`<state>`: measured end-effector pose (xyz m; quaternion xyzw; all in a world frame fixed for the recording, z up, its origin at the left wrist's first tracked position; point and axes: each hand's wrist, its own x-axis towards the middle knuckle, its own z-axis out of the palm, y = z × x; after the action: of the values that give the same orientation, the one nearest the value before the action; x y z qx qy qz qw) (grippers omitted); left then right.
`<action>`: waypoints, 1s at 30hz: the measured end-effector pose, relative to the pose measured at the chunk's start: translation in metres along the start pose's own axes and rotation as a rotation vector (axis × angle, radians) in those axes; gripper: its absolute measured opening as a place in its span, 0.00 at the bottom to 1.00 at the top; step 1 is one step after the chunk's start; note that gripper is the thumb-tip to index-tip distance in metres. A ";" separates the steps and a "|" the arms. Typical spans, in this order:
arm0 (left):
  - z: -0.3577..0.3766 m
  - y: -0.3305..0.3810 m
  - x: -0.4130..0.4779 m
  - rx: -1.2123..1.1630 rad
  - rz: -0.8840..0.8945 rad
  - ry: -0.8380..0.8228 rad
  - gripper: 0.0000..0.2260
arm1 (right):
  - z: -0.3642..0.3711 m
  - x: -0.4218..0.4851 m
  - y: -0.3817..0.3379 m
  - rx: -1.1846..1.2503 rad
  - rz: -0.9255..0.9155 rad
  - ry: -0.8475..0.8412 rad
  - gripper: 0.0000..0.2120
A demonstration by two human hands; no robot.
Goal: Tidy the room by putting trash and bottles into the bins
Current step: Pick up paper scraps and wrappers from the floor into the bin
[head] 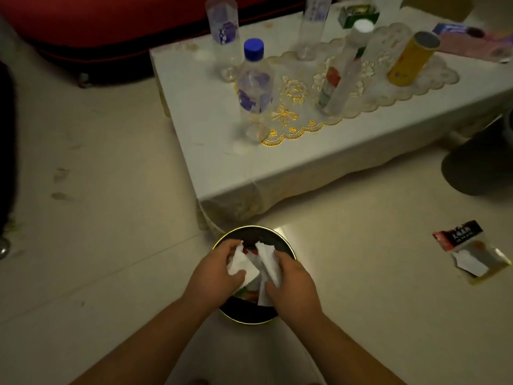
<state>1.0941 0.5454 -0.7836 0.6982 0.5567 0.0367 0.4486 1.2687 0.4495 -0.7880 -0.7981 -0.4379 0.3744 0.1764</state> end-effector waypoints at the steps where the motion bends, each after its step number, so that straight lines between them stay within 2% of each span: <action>1: 0.002 -0.004 0.005 -0.004 -0.005 -0.005 0.29 | 0.003 0.003 0.003 0.004 0.004 0.001 0.32; 5: 0.005 -0.017 0.010 0.014 -0.021 -0.004 0.28 | 0.007 0.011 0.008 0.037 0.003 0.003 0.27; 8: -0.002 -0.013 0.003 0.074 -0.038 -0.029 0.28 | -0.001 0.008 0.005 0.012 0.007 0.015 0.30; 13: -0.039 0.033 -0.024 0.179 0.020 -0.055 0.26 | -0.047 -0.013 -0.022 -0.009 0.000 0.021 0.28; 19: -0.119 0.159 -0.062 0.540 0.235 -0.012 0.24 | -0.152 -0.067 -0.081 -0.153 -0.040 0.105 0.29; 23: -0.158 0.261 -0.088 0.675 0.376 0.011 0.26 | -0.242 -0.112 -0.112 -0.216 -0.032 0.209 0.29; 30: -0.149 0.430 -0.136 0.843 0.552 -0.063 0.28 | -0.397 -0.213 -0.103 -0.227 0.101 0.418 0.30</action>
<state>1.2812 0.5319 -0.3468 0.9406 0.3039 -0.0950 0.1177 1.4377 0.3476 -0.3698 -0.8938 -0.3907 0.1579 0.1532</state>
